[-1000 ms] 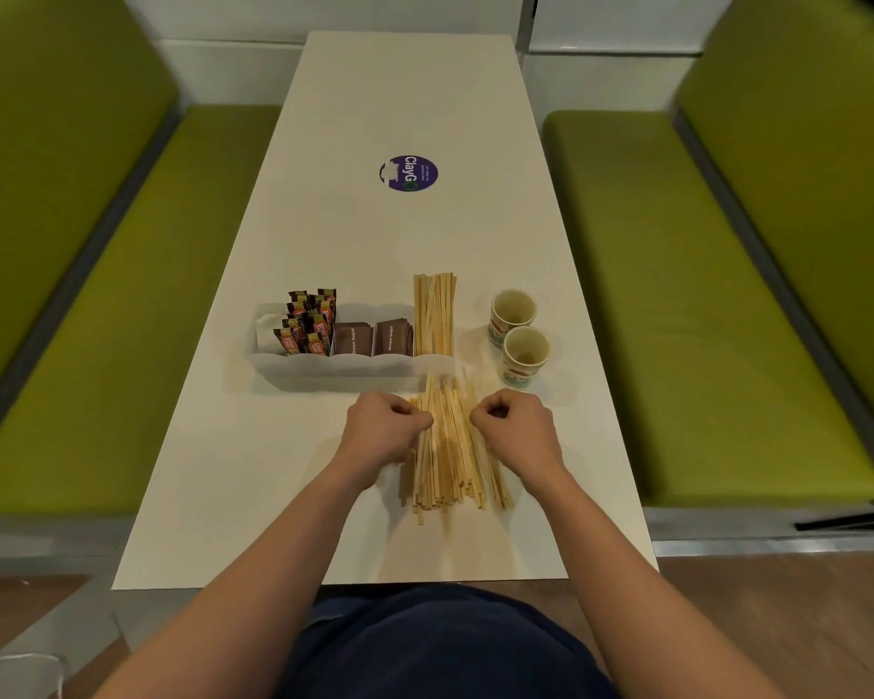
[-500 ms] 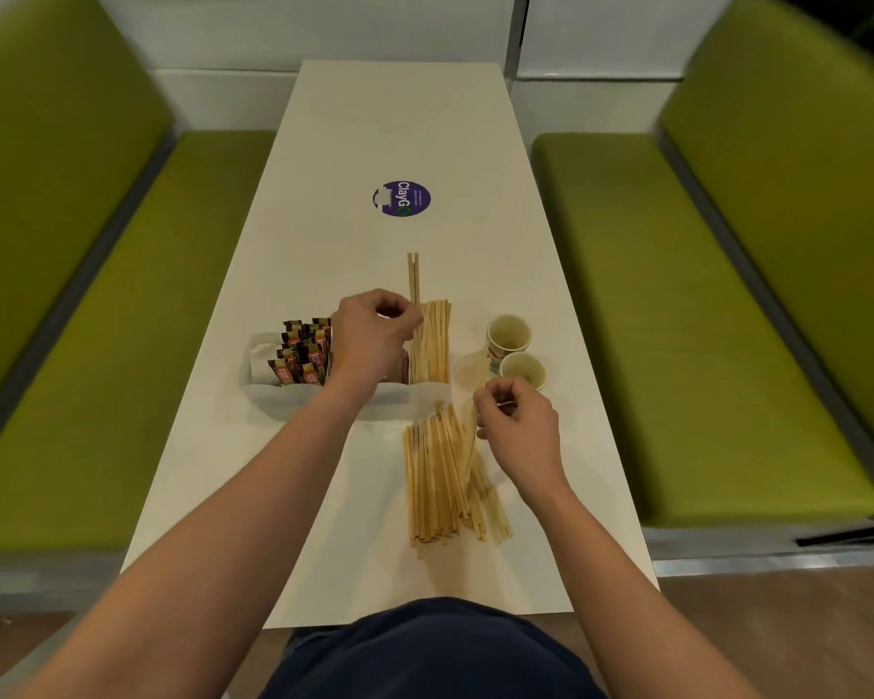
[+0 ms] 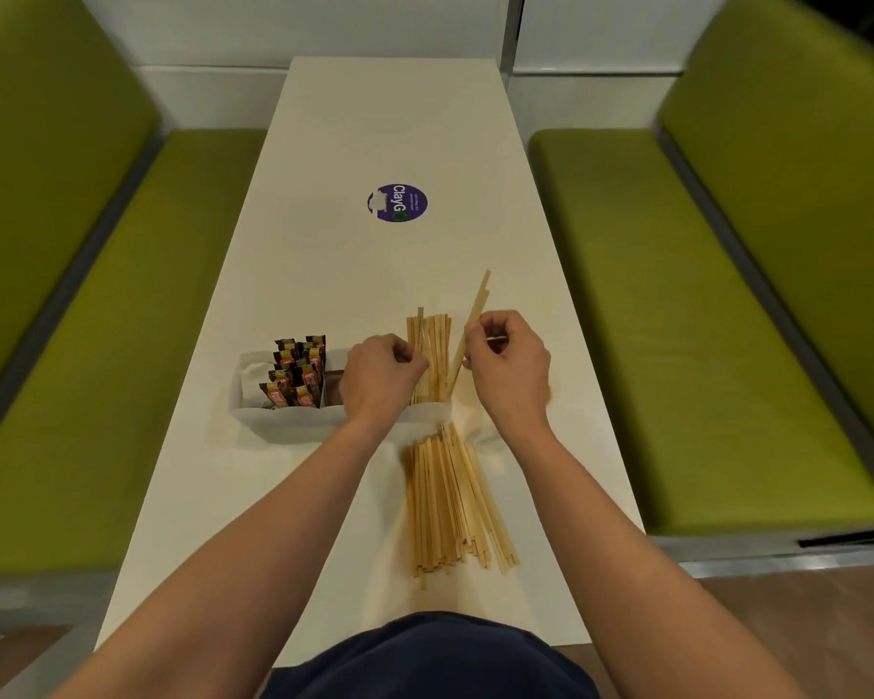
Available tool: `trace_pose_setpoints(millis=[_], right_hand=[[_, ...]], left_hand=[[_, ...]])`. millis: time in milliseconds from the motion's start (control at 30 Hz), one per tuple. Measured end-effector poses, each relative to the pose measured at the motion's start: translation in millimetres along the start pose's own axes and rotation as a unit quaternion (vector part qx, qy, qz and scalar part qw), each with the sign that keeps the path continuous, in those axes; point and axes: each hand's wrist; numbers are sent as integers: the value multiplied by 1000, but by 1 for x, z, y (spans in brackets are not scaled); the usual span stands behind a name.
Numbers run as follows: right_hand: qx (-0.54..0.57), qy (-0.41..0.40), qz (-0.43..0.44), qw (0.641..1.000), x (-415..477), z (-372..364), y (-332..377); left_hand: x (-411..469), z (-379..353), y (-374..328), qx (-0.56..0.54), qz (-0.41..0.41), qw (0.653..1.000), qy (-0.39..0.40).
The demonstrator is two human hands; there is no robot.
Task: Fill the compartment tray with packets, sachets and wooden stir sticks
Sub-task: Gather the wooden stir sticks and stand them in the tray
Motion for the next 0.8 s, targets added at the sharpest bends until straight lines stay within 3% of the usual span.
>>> trace_pose_setpoints(millis=[233,533,800], right_hand=[[-43,25,-10,999,18,-28,-12],[-184,67,-14,981,17,-35,-22],[-254,91,11,963,9,-26,-18]], left_hand=[[0,-2,8,71,-32,997,-10],[-3,-1,15,38,-73,997,3],[-16,10,16,2,-114,993,-43]])
Point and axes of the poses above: each hand's wrist, its own x-axis towards the middle knuckle, its own z-axis out of the back of the hand, y = z × x, and after that the axes turned 5 degrees about x, right-handed
